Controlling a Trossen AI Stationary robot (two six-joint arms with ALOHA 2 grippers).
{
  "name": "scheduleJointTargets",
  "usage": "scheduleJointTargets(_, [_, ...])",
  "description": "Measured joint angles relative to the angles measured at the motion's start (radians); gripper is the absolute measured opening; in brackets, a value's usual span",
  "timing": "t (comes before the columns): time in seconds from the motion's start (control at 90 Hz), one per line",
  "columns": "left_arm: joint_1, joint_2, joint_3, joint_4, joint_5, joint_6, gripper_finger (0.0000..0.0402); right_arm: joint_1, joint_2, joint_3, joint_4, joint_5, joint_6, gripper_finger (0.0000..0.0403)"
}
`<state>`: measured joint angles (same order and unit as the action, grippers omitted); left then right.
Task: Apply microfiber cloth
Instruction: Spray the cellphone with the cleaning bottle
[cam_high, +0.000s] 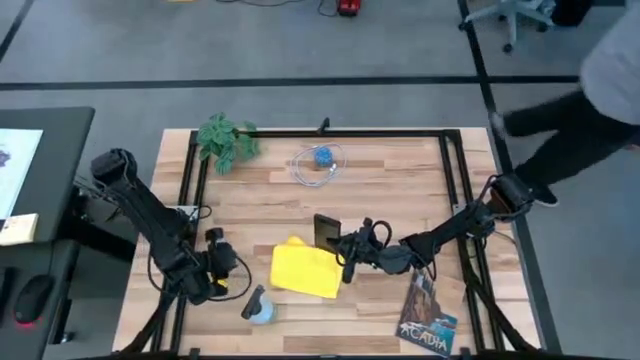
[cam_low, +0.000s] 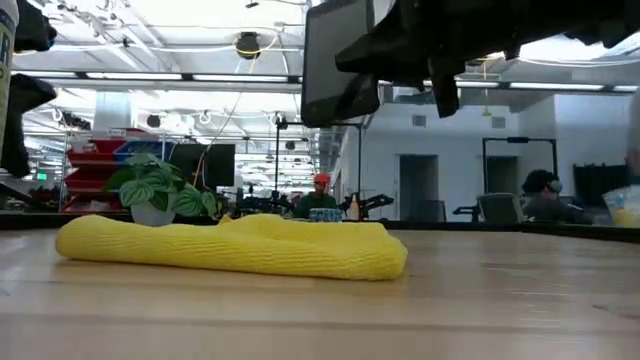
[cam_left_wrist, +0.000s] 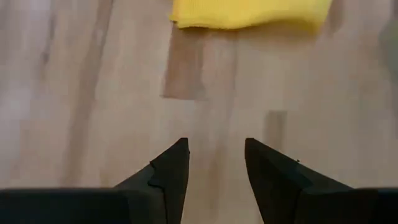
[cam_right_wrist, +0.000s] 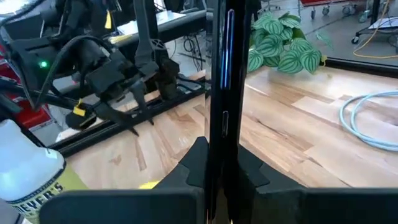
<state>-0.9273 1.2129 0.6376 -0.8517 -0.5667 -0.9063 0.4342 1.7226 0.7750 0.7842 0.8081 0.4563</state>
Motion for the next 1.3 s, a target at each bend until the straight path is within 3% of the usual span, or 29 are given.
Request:
scheduleJointTargets(0.156, [0.021,-0.004,0.0,0.02,0.027,-0.038,0.0137,-0.02,0.0,0.0,0.021,-0.037,-0.013,0.0012])
scheduleJointTargets(0.267, [0.023,-0.023,0.0,0.043,0.117,-0.092,0.0145,-0.033,0.0,0.0,-0.012,-0.07,0.006,0.0012])
scheduleJointTargets(0.344, [-0.019,-0.055,-0.003,0.103,0.172,-0.179,0.0158,-0.041,0.0,0.0,-0.015,-0.078,0.014,0.0013])
scheduleJointTargets(0.5, [-0.122,-0.088,-0.032,0.296,0.171,-0.306,0.02,-0.057,0.0,0.0,-0.015,-0.076,-0.035,0.0014])
scheduleJointTargets(0.689, [-0.216,-0.029,-0.088,0.503,0.012,-0.35,0.0264,-0.057,0.0,0.0,-0.009,-0.076,-0.112,0.0014])
scheduleJointTargets(0.789, [-0.22,0.022,-0.122,0.607,0.015,-0.342,0.0291,-0.057,0.0,0.0,0.022,-0.076,-0.099,0.0014])
scheduleJointTargets(1.011, [-0.238,0.105,-0.127,0.7,0.005,-0.117,0.0303,-0.025,0.0,0.0,0.043,-0.074,-0.062,0.0015])
scheduleJointTargets(1.3, [-0.296,0.068,-0.126,0.799,-0.34,0.112,0.0302,-0.017,0.0,0.001,0.038,-0.068,-0.029,0.0015])
